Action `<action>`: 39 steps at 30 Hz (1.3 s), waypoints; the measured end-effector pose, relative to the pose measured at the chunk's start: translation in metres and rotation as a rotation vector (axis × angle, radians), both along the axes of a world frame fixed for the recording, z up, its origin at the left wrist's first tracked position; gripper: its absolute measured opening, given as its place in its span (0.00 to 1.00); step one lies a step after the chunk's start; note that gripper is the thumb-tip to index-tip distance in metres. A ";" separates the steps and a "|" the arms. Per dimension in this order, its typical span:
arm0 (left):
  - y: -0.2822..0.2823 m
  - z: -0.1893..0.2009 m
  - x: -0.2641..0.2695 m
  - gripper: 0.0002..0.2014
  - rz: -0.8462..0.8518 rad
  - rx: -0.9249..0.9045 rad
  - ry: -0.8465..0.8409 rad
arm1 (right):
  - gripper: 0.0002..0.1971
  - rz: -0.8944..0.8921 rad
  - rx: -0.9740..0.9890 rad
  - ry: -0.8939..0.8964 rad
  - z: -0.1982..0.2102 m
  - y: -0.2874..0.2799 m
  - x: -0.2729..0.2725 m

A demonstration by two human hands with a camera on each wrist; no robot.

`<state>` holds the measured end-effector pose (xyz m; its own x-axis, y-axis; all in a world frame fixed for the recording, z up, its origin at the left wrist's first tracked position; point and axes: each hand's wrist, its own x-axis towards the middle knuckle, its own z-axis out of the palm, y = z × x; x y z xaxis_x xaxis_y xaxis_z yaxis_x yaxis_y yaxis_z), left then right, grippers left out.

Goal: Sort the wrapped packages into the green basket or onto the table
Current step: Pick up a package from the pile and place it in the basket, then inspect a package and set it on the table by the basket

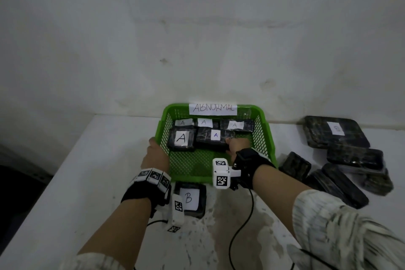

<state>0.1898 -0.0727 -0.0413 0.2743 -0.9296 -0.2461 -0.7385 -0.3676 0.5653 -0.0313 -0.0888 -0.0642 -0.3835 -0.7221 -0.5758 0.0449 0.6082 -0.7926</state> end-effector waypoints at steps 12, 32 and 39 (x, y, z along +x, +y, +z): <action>-0.003 -0.004 -0.006 0.25 0.032 -0.010 -0.108 | 0.23 0.057 -0.005 0.154 -0.010 -0.009 -0.011; 0.042 0.024 -0.253 0.32 -0.383 -0.056 -0.037 | 0.20 -0.119 -0.314 0.260 0.059 0.079 -0.189; 0.040 0.004 -0.304 0.33 -0.331 -0.047 -0.111 | 0.28 0.176 0.032 0.708 0.051 0.083 -0.264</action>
